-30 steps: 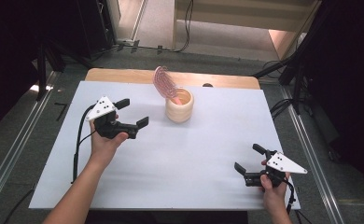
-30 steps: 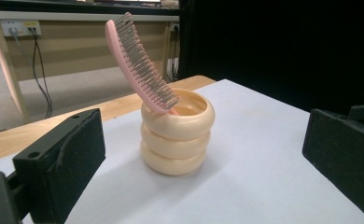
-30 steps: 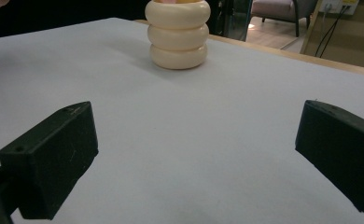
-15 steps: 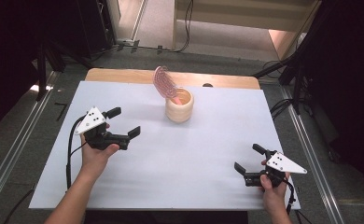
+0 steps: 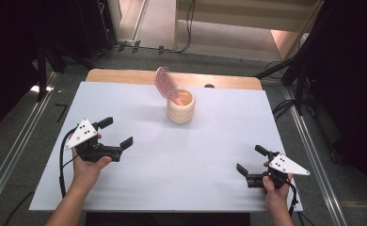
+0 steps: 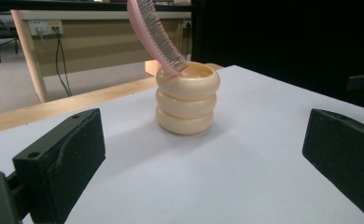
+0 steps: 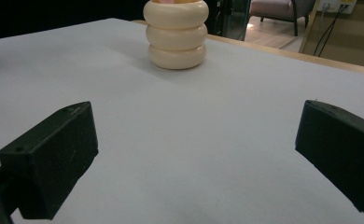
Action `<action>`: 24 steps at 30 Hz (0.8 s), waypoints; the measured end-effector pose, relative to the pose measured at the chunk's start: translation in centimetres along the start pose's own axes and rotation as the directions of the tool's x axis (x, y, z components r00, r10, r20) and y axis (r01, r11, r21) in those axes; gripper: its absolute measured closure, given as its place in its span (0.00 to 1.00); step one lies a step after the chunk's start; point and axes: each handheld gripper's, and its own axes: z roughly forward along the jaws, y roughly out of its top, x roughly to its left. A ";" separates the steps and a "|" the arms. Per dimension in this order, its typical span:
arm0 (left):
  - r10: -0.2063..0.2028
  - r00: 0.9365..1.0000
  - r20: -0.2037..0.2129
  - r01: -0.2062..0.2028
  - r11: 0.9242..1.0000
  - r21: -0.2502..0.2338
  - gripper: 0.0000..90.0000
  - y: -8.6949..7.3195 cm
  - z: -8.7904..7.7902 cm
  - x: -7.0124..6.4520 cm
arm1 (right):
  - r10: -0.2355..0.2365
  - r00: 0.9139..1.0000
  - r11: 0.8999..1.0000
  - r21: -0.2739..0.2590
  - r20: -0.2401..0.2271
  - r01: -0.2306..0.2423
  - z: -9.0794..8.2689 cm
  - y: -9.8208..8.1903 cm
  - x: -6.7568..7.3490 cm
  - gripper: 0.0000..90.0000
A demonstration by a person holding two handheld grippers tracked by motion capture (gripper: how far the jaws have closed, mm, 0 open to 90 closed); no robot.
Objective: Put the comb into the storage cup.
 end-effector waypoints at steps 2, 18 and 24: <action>0.003 1.000 -0.008 -0.003 1.000 0.005 0.00 -0.4 -0.4 0.0 | 0.001 1.000 1.000 0.001 0.000 -0.001 0.0 0.0 0.0 0.00; 0.004 0.998 -0.069 -0.002 1.000 0.029 0.00 -3.0 -3.4 0.4 | 0.005 1.000 1.000 0.002 0.007 -0.005 -0.1 0.0 0.0 0.00; 0.002 0.996 -0.084 0.000 0.999 0.034 0.00 -3.7 -4.5 0.8 | 0.005 1.000 1.000 0.000 0.007 -0.005 -0.1 0.0 0.0 0.00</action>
